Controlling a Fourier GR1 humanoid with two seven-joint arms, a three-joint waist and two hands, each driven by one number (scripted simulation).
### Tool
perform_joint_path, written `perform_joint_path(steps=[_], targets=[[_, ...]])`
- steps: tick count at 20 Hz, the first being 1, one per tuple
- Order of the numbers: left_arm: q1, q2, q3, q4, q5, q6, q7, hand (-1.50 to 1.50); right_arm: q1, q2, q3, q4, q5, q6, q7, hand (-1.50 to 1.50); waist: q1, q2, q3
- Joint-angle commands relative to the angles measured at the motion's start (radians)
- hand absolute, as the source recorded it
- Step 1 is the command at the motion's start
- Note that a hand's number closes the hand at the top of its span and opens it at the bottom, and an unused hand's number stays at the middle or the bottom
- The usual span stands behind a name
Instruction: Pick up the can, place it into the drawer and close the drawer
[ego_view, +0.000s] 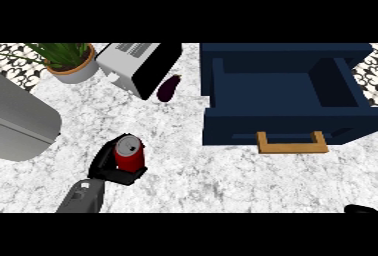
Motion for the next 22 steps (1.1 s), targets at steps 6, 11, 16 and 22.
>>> perform_joint_path(steps=[6, 11, 16, 22], targets=[[-0.069, -0.051, 0.046, -0.054, 0.073, 0.065, 0.078, 1.5, -0.021, 0.032, 0.061, -0.034, 0.087, -0.04, 0.021, -1.5, 0.001, 0.0, 0.0], [-0.228, -0.104, 0.167, 0.021, 0.143, 0.301, 0.094, 1.5, 0.001, 0.026, 0.035, -0.03, 0.043, -0.015, 0.0, -1.5, -0.012, 0.003, -0.001], [-0.241, -0.091, 0.107, -0.035, 0.144, 0.316, 0.154, 1.5, 0.016, 0.048, 0.06, -0.038, 0.091, -0.02, -0.025, -1.5, 0.0, 0.0, 0.0], [-0.31, -0.106, -0.018, -0.237, 0.153, 0.383, 0.356, 1.5, 0.008, 0.019, 0.006, -0.003, 0.064, -0.01, -0.048, -1.5, 0.006, -0.005, 0.001]])
